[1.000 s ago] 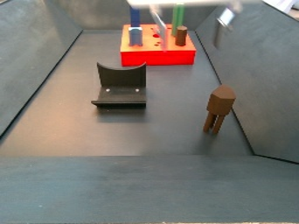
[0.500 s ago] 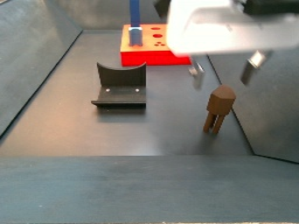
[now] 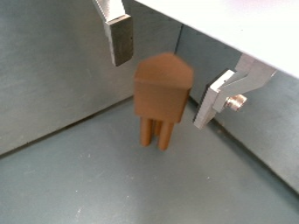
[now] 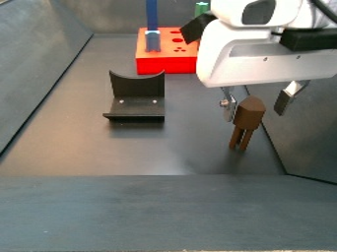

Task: Pick up the 3 prong object. Move up. Move to above the board. Insert the 3 prong object.
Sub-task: Pick up the 3 prong object.

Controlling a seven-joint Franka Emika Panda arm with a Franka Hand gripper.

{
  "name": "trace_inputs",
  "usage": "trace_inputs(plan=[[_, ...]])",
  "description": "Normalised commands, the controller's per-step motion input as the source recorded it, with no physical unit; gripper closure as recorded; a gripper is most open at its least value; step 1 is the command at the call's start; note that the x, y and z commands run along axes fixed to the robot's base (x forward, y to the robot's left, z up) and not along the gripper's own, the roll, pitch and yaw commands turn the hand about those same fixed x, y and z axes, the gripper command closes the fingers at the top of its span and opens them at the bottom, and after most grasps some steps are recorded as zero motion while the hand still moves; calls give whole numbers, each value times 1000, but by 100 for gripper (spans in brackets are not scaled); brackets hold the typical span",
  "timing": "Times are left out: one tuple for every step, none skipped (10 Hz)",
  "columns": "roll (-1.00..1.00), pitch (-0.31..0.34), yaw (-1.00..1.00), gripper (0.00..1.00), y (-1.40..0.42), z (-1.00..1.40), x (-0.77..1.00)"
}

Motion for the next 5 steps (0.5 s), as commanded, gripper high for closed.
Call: trace_inputs(plan=[[0,-4,0,0,0,0,0],[13,0,-31,0,0,-20,-131],[119,14,-109,0,0,-69,-103],[0,0,0,0,0,0,0],[0,0,0,100,0,0,0]])
